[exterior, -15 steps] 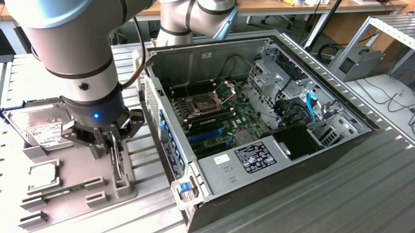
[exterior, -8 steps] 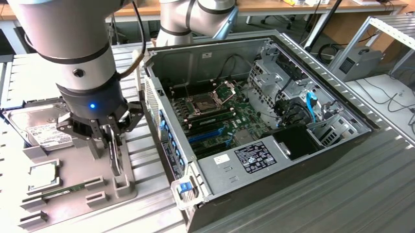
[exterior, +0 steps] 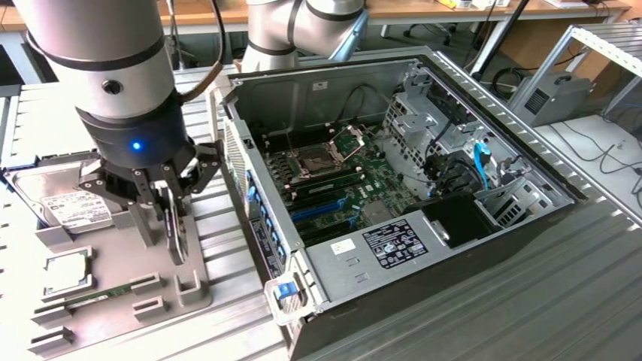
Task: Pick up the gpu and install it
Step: 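Pick up the gpu and move the gpu toward the slot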
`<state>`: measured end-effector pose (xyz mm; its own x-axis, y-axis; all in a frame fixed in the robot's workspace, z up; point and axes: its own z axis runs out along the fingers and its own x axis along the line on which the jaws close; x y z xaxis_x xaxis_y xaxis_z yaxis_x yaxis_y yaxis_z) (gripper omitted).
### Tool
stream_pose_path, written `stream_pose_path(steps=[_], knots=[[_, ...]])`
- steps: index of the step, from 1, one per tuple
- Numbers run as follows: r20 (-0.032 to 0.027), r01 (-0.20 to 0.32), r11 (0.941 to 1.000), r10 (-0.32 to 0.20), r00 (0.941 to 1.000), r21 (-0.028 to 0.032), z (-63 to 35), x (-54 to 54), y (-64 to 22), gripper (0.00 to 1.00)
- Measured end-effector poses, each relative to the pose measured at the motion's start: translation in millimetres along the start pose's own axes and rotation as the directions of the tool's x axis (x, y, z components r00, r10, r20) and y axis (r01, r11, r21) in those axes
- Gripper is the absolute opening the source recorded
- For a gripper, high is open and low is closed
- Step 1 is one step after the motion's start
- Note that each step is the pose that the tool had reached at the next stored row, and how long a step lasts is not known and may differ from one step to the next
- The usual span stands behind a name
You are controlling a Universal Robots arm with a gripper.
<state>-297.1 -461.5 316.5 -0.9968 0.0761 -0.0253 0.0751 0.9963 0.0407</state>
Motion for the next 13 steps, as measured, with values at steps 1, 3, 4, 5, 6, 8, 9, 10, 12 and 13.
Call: stream_pose_path(steps=[1, 3, 4, 5, 6, 8, 9, 10, 12, 13], knots=[[0.0002, 0.000, 1.0000, 0.000, 1.0000, -0.0001, -2.5, -0.1, 0.1, 0.27], [0.0004, 0.000, 1.0000, 0.000, 1.0000, -0.0001, -7.7, -0.2, 0.4, 0.27], [0.0006, 0.000, 1.0000, 0.000, 1.0000, 0.0000, -9.9, -0.3, 0.5, 0.27], [0.0008, 0.000, 1.0000, 0.000, 1.0000, -0.0001, -11.9, -0.3, 0.6, 0.27], [0.0010, 0.000, 1.0000, 0.000, 1.0000, -0.0001, -14.6, -0.4, 0.8, 0.27], [0.0012, 0.000, 1.0000, 0.000, 1.0000, -0.0001, -19.4, -0.5, 1.1, 0.27], [0.0013, 0.000, 1.0000, 0.000, 1.0000, -0.0002, -21.5, -0.5, 1.3, 0.27], [0.0013, 0.000, 1.0000, 0.000, 1.0000, -0.0001, -23.9, -0.6, 1.4, 0.27], [0.0015, 0.000, 1.0000, 0.000, 1.0000, -0.0002, -27.6, -0.7, 1.7, 0.27], [0.0016, 0.000, 1.0000, 0.000, 1.0000, -0.0001, -29.2, -0.7, 1.8, 0.27]])
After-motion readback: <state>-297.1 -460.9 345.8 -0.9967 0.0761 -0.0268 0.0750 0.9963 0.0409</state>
